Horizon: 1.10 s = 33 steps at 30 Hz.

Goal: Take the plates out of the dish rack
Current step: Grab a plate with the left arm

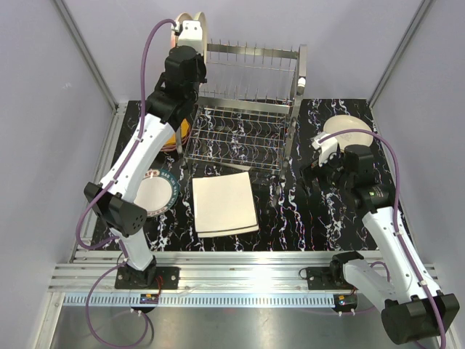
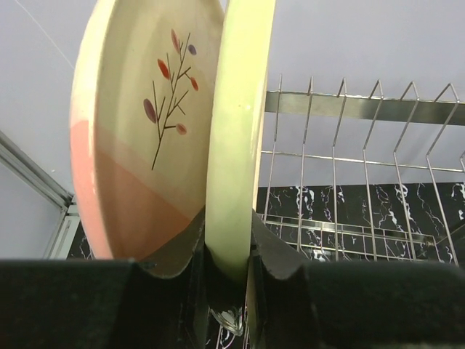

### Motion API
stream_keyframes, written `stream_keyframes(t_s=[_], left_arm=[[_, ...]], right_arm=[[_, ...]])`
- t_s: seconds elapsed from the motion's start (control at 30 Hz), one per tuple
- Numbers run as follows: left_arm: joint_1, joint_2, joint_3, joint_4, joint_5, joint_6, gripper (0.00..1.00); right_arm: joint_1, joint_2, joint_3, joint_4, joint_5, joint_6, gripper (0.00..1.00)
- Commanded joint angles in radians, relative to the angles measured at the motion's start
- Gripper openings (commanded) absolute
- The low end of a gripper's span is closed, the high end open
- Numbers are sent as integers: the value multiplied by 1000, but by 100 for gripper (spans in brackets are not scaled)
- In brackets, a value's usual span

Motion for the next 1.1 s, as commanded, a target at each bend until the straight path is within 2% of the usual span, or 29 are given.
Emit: stream_keyframes(t_s=[0.0, 0.2, 0.53, 1.07], left_arm=[[21, -8, -1, 99, -16, 36, 0], [21, -26, 48, 111, 75, 13, 0], [21, -75, 62, 214, 106, 116, 0], [20, -100, 64, 341, 161, 154, 0]], right_arm=[[-10, -19, 1, 50, -5, -8, 100], [-16, -18, 1, 48, -7, -8, 100], [-15, -19, 0, 50, -7, -8, 100], [-17, -16, -2, 51, -8, -9, 100]])
